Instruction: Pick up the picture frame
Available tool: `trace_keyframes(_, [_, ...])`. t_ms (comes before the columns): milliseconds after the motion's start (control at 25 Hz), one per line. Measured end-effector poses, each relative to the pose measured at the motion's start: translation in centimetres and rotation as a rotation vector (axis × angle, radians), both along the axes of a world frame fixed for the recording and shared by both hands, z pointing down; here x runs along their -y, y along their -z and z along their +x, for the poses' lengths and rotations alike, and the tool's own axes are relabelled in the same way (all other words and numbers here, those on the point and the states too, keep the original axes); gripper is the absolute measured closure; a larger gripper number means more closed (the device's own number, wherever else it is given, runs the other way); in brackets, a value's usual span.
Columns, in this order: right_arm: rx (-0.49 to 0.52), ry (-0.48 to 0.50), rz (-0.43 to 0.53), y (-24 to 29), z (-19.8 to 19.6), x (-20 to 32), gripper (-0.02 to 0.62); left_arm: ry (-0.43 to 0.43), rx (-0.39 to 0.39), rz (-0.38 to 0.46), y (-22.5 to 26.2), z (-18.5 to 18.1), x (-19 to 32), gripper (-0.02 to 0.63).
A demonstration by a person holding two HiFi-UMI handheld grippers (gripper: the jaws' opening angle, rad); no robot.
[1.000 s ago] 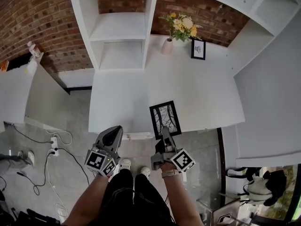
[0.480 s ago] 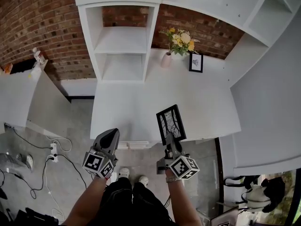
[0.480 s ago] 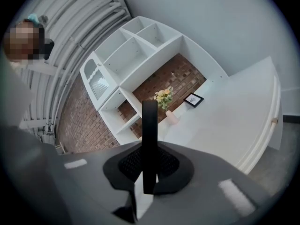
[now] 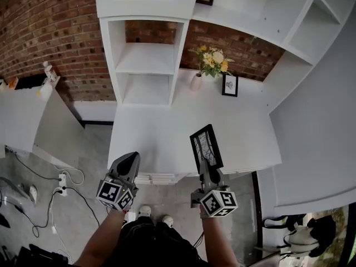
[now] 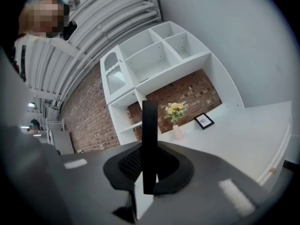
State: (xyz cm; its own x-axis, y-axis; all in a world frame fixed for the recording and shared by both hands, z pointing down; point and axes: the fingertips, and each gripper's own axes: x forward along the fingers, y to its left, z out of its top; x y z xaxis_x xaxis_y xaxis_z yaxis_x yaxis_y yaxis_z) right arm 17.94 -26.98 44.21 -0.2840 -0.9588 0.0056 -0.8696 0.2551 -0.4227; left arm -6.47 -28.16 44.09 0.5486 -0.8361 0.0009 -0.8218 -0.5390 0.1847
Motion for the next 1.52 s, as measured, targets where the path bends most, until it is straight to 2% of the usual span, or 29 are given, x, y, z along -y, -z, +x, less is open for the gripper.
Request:
trace_keyframes(200, [-0.098, 0.015, 0.03, 1.0, -0.1, 0.1, 0.568, 0.024, -0.011, 0.009, 0.9, -0.5, 0.4, 0.607])
trace_keyframes(640, [-0.163, 0.007, 0.076, 3.3, -0.1, 0.2, 0.568, 0.045, -0.02, 0.029, 3.1, -1.4, 1.0, 0.607])
trace_keyframes(1160, [-0.185, 0.016, 0.128, 5.6, -1.6, 0.9, 0.568, 0.068, -0.016, 0.061, 5.2, -2.3, 1.8, 0.607])
trace_keyframes(1520, [-0.18, 0.017, 0.124, 6.4, -2.0, 1.2, 0.568, 0.083, -0.021, 0.06, 6.2, -3.0, 2.1, 0.607])
